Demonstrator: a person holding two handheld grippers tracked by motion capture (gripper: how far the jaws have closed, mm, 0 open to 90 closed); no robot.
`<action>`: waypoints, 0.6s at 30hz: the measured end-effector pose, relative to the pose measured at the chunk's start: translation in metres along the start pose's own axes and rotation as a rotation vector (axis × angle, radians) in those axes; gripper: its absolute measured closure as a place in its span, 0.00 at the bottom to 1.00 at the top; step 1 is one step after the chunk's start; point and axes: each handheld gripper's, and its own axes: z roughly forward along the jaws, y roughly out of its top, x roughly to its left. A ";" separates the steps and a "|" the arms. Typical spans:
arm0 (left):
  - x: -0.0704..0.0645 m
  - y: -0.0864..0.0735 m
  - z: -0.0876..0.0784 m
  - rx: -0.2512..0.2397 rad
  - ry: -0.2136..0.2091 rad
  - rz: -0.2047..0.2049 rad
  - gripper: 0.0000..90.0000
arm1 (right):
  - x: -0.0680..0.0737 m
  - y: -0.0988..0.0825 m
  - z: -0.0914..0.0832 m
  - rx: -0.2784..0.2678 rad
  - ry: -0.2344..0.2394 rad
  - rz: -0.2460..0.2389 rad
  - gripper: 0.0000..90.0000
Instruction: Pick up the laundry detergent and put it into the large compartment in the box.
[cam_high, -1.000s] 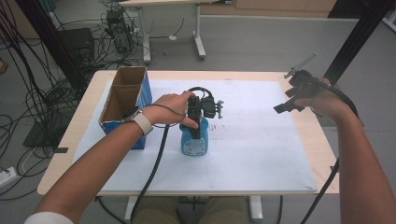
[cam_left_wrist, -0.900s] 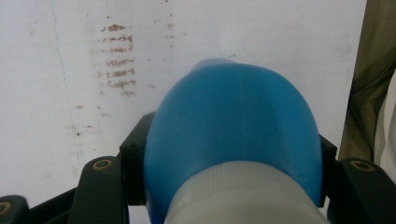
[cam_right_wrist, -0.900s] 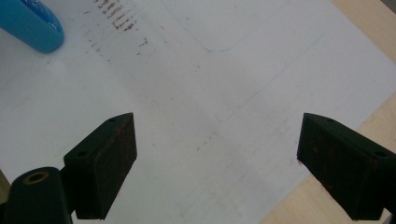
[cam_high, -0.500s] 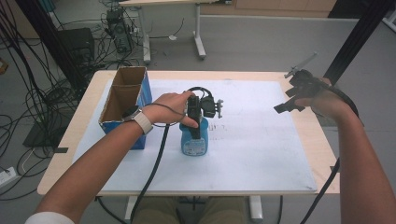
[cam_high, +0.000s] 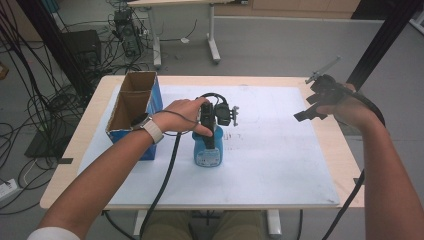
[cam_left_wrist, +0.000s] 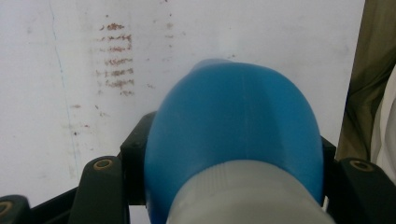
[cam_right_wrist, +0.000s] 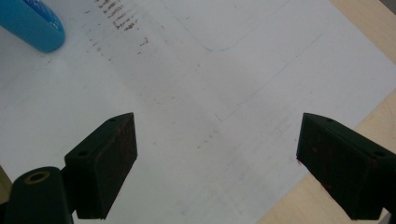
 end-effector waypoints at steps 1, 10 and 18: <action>0.000 0.000 0.000 0.001 0.002 0.003 0.43 | 0.000 0.000 0.000 0.000 0.000 0.000 0.14; 0.000 0.001 0.000 0.002 0.000 0.003 0.43 | 0.000 0.003 0.001 0.003 0.002 -0.005 0.14; 0.000 0.000 0.000 0.002 0.000 0.001 0.43 | 0.001 0.002 -0.002 -0.001 -0.003 -0.006 0.14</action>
